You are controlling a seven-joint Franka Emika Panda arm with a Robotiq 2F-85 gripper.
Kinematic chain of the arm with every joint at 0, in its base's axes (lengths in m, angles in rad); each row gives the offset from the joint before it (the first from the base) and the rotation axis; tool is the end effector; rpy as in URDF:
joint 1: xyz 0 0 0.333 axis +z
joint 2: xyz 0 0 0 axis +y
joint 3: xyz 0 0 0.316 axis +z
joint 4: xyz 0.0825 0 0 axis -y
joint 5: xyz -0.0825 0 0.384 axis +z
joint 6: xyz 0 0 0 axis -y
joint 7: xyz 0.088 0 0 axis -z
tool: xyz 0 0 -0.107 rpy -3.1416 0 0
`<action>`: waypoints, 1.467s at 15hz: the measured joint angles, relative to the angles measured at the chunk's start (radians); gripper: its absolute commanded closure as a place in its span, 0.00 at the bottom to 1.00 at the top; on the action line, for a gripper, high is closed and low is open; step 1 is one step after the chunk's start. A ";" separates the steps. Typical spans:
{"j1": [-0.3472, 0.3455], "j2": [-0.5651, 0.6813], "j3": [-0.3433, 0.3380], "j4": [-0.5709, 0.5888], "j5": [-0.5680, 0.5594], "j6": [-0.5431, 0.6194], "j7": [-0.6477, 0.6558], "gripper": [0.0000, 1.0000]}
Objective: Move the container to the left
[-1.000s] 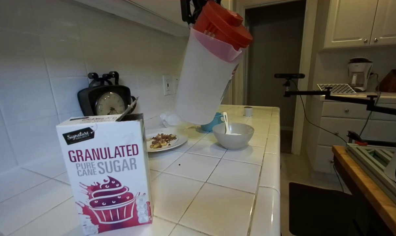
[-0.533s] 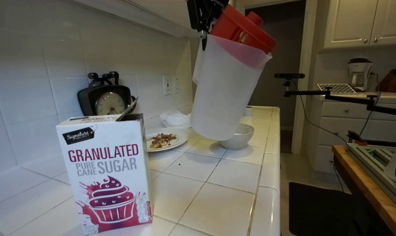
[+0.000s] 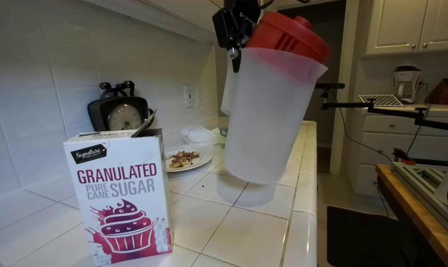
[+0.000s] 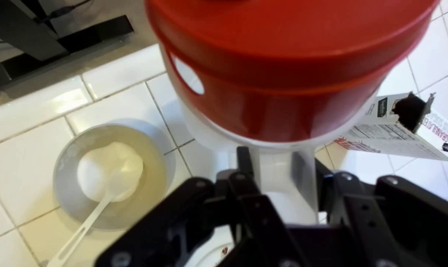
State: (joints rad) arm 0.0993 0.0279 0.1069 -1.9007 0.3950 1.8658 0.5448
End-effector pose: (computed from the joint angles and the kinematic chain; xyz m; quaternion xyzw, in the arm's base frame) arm 0.5451 0.1437 0.4828 -0.9552 0.2271 0.0973 0.1630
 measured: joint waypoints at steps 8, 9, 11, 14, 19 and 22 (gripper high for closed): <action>-0.010 0.065 -0.028 0.007 0.029 -0.002 0.021 0.91; -0.011 0.069 -0.032 0.010 0.029 -0.002 0.029 0.91; -0.011 0.077 -0.039 0.016 0.029 -0.002 0.049 0.91; -0.012 0.090 -0.042 0.022 0.029 -0.010 0.089 0.91; -0.011 0.115 -0.041 0.034 0.029 -0.042 0.140 0.91; -0.009 0.133 -0.040 0.044 0.029 -0.049 0.168 0.91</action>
State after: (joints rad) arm 0.0901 0.1608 0.0668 -1.8563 0.4237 1.8167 0.7125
